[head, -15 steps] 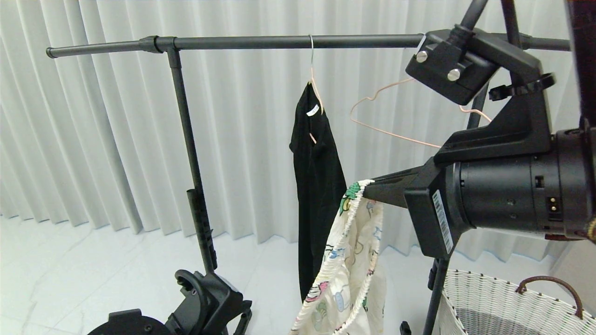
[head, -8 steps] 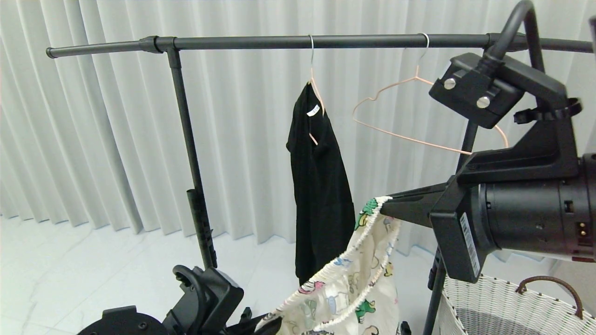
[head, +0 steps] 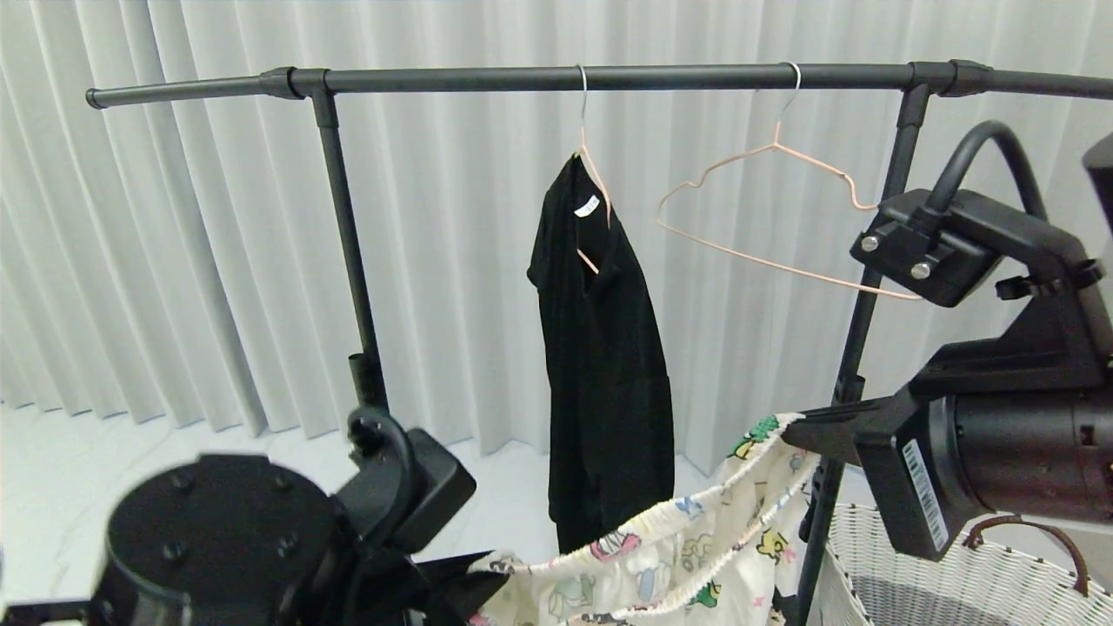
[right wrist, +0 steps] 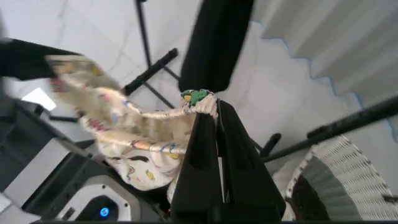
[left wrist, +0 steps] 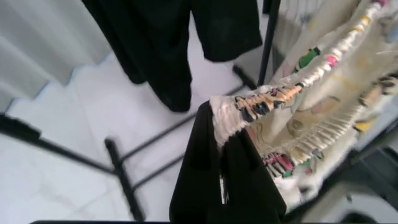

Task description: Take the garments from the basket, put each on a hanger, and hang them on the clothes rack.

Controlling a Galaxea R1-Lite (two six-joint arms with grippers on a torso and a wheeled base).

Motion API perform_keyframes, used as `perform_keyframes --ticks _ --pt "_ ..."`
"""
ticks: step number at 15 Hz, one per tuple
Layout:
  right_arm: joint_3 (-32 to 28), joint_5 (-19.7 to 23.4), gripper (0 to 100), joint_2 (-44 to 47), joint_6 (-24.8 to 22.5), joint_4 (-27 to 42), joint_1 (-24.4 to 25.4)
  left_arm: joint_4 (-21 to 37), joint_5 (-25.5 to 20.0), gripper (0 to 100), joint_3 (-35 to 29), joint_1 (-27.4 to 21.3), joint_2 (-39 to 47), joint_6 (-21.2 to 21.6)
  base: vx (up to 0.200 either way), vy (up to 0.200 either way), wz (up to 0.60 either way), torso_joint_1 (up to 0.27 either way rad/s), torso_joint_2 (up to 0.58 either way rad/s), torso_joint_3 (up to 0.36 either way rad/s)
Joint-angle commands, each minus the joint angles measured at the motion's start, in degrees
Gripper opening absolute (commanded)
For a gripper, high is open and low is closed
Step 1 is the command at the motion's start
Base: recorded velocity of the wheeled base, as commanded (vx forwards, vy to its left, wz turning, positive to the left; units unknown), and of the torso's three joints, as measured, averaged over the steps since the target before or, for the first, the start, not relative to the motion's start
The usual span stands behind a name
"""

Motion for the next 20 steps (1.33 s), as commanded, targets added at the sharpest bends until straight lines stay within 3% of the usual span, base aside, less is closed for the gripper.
perform_keyframes --ticks 1,2,5,8,10,12,13,15,18,20 --pt "-0.1 -0.8 0 -1.2 0.0 0.2 -2.0 30.5 -11.3 0 -27.3 6.3 -6.2 0.4 0.000 0.000 0.00 0.000 0.00 0.000" --pt "-1.4 -1.0 0 -1.6 -0.1 0.1 -4.0 38.1 -13.8 0 -37.0 9.2 -3.9 0.4 0.000 0.000 0.00 0.000 0.00 0.000" --pt "-9.3 -0.8 0 -0.6 -0.3 0.1 -6.9 39.4 -13.8 0 -43.8 11.5 -1.3 0.4 0.000 0.000 0.00 0.000 0.00 0.000" --pt "-16.8 -0.7 0 1.6 -2.1 0.2 -8.5 39.0 -13.7 0 -41.4 11.2 -2.0 0.5 0.000 0.000 0.00 0.000 0.00 0.000" --pt "-17.5 -0.7 0 1.6 -2.9 0.2 -8.5 37.6 -13.7 0 -40.4 11.2 -3.1 0.5 0.000 0.000 0.00 0.000 0.00 0.000" --pt "-17.7 -0.8 0 0.5 -3.6 1.2 -8.4 32.1 -13.7 0 -39.7 11.2 -3.6 0.9 0.000 0.000 0.00 0.000 0.00 0.000" --pt "-18.0 -0.8 0 -0.6 -3.3 2.8 -8.3 31.2 -13.7 0 -39.9 11.1 -3.6 1.3 0.000 0.000 0.00 0.000 0.00 0.000" --pt "-18.1 -0.4 0 -5.4 -2.5 12.6 -8.3 29.8 -13.7 0 -39.9 9.5 -3.7 3.4 0.000 0.000 0.00 0.000 0.00 0.000" --pt "-18.0 4.2 0 -10.7 -1.5 19.0 -4.8 25.7 -14.0 0 -40.9 9.5 -1.4 4.9 0.000 0.000 0.00 0.000 0.00 0.000" --pt "-17.5 10.2 0 -13.0 1.1 20.6 2.5 23.6 -13.9 0 -42.7 9.5 1.3 4.9 0.000 0.000 0.00 0.000 0.00 0.000"
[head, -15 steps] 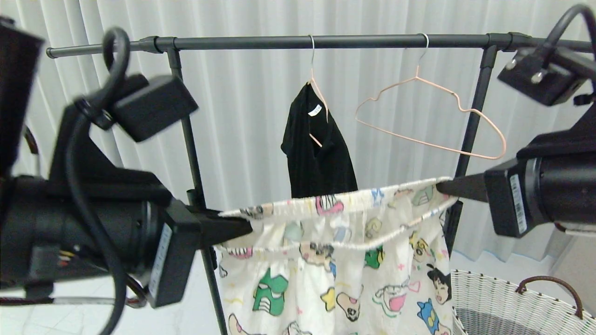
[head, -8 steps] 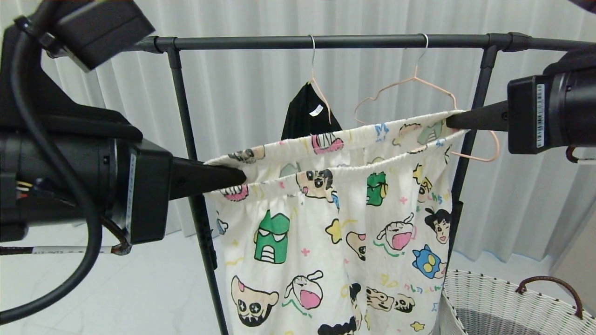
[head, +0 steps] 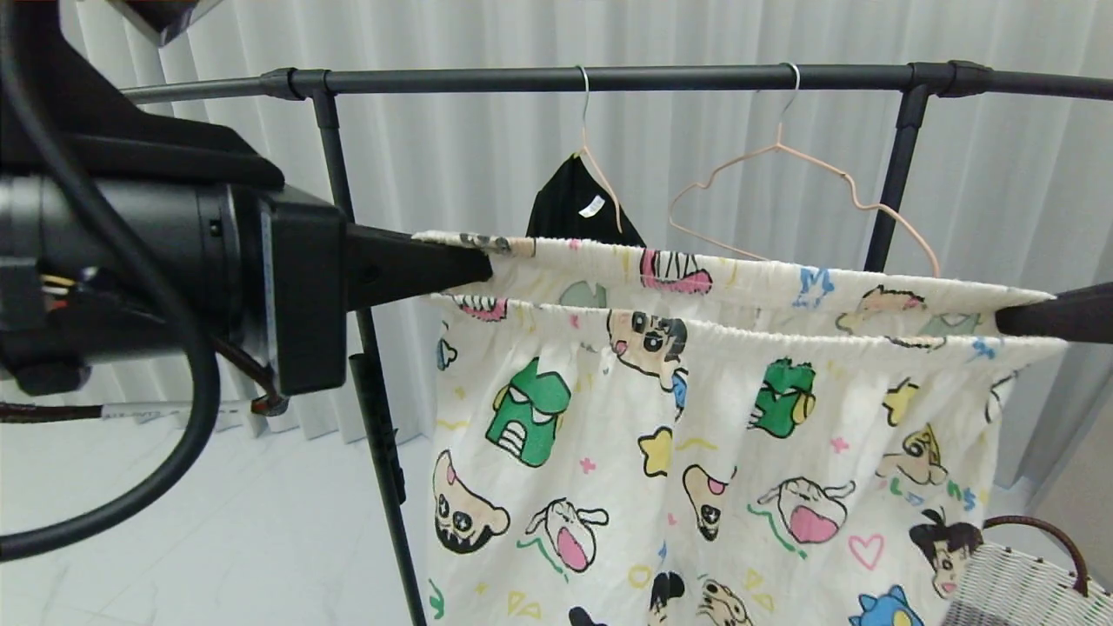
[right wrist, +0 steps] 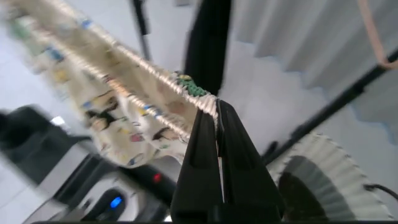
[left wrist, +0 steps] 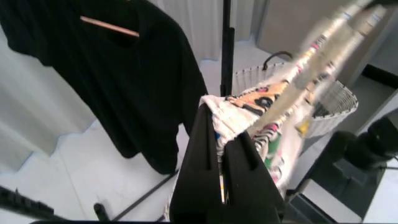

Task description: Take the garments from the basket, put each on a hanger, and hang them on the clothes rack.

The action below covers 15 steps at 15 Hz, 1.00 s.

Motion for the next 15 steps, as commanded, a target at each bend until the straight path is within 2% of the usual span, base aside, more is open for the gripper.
perform_keyframes --ticks 1,3,5,9,11,12,13,14,15 --pt "0.5 5.7 0 -3.8 3.0 0.7 9.0 -0.8 0.0 0 -2.4 -0.1 3.5 -0.1 0.000 0.000 0.00 0.000 0.00 0.000" --pt "0.6 9.2 0 -3.8 3.6 0.5 11.7 -0.8 0.0 0 -3.0 -1.4 3.9 -0.4 0.000 0.000 0.00 0.000 0.00 0.000" --pt "0.6 11.0 0 -3.7 3.6 -0.5 11.9 -0.8 0.0 0 -3.0 -1.9 3.7 -0.4 0.000 0.000 0.00 0.000 0.00 0.000" --pt "0.9 10.9 0 -4.0 3.7 -1.1 11.7 -0.1 0.1 0 -2.6 -1.8 2.7 -0.3 0.000 0.000 0.00 0.000 0.00 0.000" --pt "2.6 7.7 0 -3.3 2.5 -3.4 8.7 5.6 0.1 0 -3.1 -1.7 1.1 -0.3 0.000 0.000 0.00 0.000 0.00 0.000" --pt "3.8 7.2 0 -3.0 1.5 -7.8 6.7 8.9 -0.1 0 -3.8 -1.8 0.1 -0.3 0.000 0.000 0.00 0.000 0.00 0.000" --pt "8.8 7.2 0 -2.6 -1.1 -19.4 4.9 15.8 -0.7 0 -4.6 -2.0 -1.9 -0.3 0.000 0.000 0.00 0.000 0.00 0.000" --pt "11.6 7.2 0 -1.6 -2.8 -26.1 3.4 20.0 -1.9 0 -4.6 -2.3 -3.4 -0.3 0.000 0.000 0.00 0.000 0.00 0.000" --pt "12.8 7.2 0 -0.2 -3.6 -29.2 2.1 22.9 -3.4 0 -4.3 -2.3 -4.8 -0.3 0.000 0.000 0.00 0.000 0.00 0.000"
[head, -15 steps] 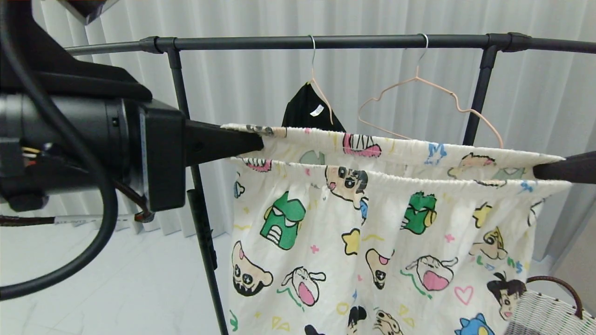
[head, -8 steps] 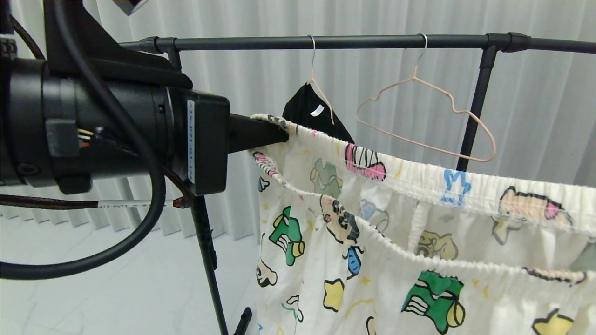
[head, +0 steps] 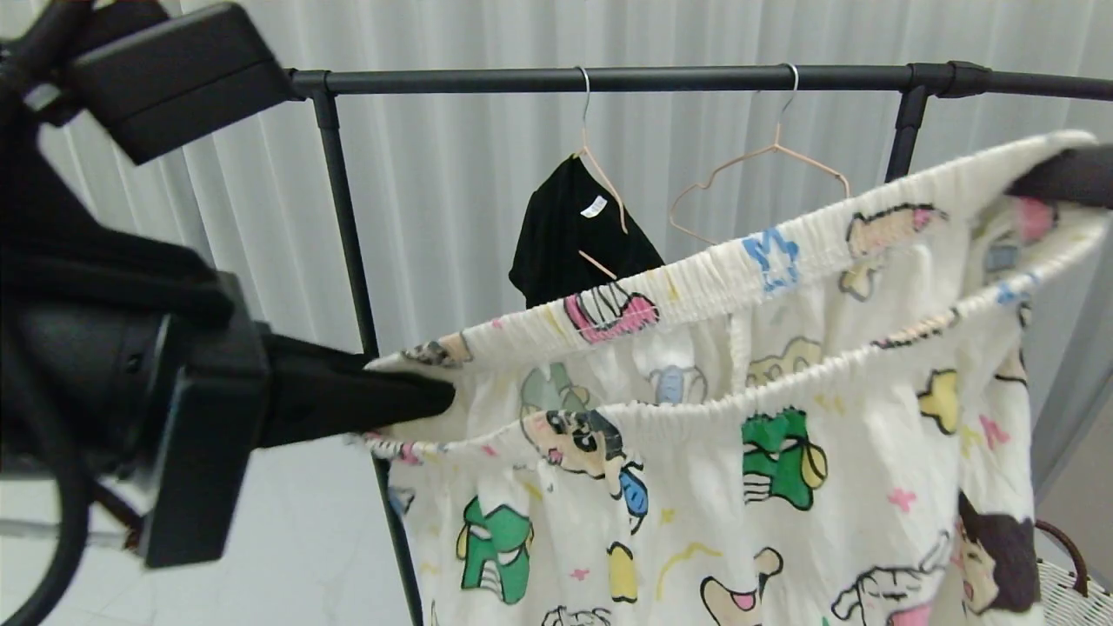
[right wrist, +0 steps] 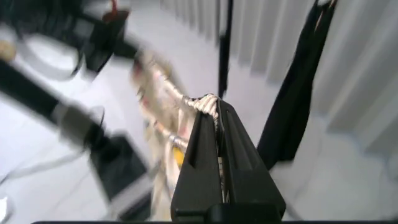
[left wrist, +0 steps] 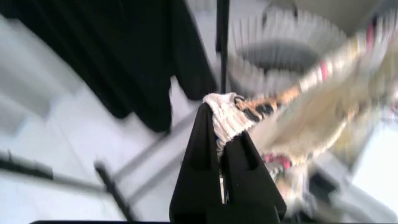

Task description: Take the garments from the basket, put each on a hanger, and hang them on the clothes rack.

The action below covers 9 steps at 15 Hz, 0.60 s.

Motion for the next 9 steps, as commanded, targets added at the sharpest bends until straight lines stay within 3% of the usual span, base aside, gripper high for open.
perform_keyframes --ticks 1,4,6,9 --pt "3.8 -0.2 0 4.0 -2.0 -4.1 -3.0 3.3 -3.1 0 0.2 -0.2 -4.9 -0.1 0.000 0.000 0.00 0.000 0.00 0.000" --pt "3.5 0.0 0 7.6 -3.8 -8.4 -5.3 3.6 -14.3 0 2.4 -3.4 -10.6 -1.5 0.000 0.000 0.00 0.000 0.00 0.000" --pt "3.5 0.1 0 8.4 -3.8 -9.2 -5.4 3.6 -14.7 0 4.6 -6.5 -13.1 -1.5 0.000 0.000 0.00 0.000 0.00 0.000" --pt "3.5 0.1 0 8.3 -3.8 -9.2 -5.4 3.6 -14.7 0 5.5 -6.7 -13.6 -1.4 0.000 0.000 0.00 0.000 0.00 0.000"
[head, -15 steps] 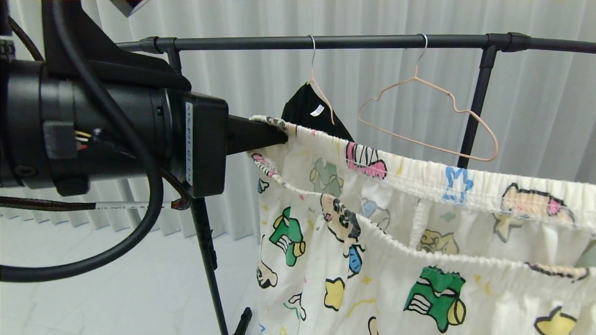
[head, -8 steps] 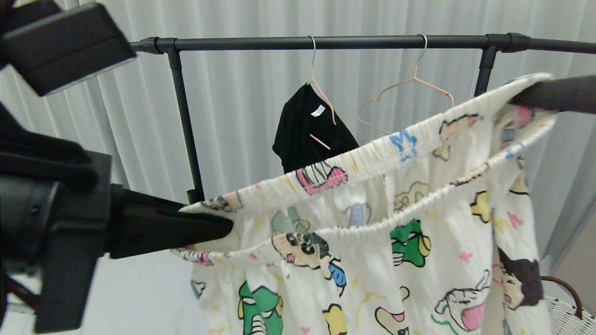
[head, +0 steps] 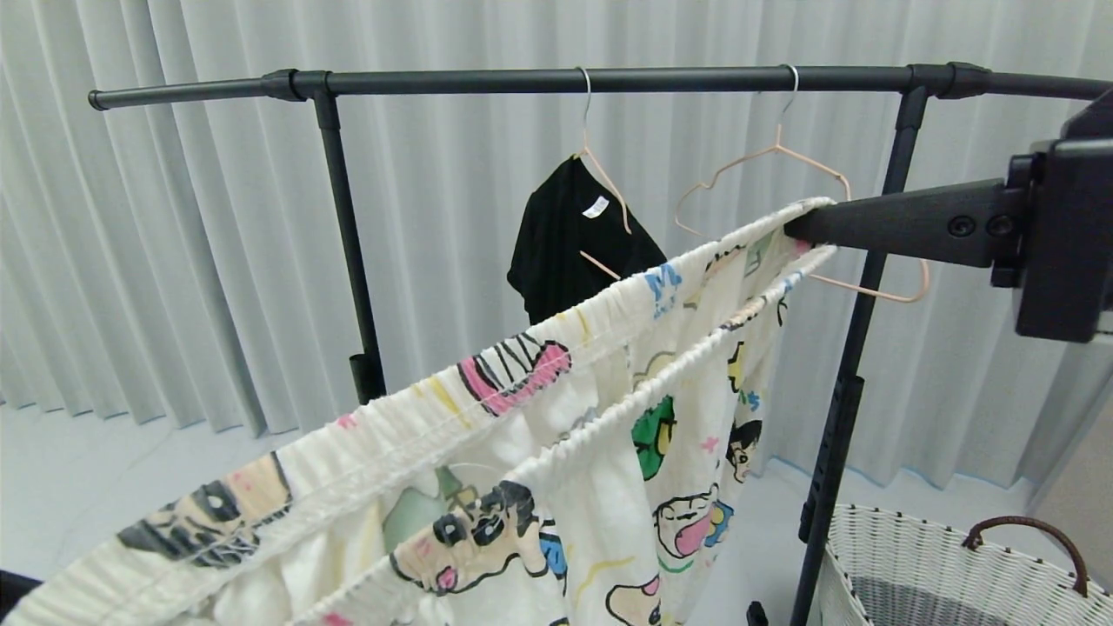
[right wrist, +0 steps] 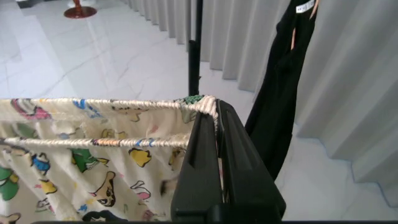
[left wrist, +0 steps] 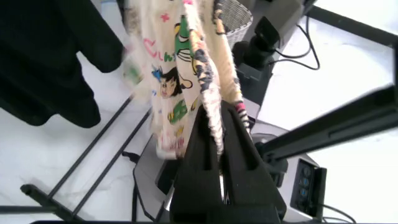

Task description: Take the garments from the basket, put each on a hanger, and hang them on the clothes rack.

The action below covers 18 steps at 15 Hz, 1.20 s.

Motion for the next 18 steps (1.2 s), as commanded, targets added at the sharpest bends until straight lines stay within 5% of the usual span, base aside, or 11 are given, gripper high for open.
perform_keyframes --ticks 1,4,8,13,18 --pt "0.1 -0.2 0 0.4 0.0 0.2 0.0 0.1 0.0 0 0.3 -0.3 -1.0 0.0 0.000 0.000 0.00 0.000 0.00 0.000" --pt "0.3 -1.8 0 -1.6 -0.3 3.0 -1.1 0.1 0.4 0 -0.2 0.6 1.1 1.2 0.000 0.000 0.00 0.000 0.00 0.000" --pt "0.1 -6.6 0 -10.2 -1.0 16.0 -2.4 -0.1 1.4 0 -4.2 11.8 8.5 14.3 0.000 0.000 0.00 0.000 0.00 0.000" --pt "0.3 -6.7 0 -11.7 -1.0 22.2 1.4 -7.7 6.6 0 -5.9 13.9 14.8 14.5 0.000 0.000 0.00 0.000 0.00 0.000" --pt "1.7 -11.8 0 -10.3 -0.8 21.9 0.8 -7.9 7.9 0 -5.6 13.9 13.4 14.4 0.000 0.000 0.00 0.000 0.00 0.000"
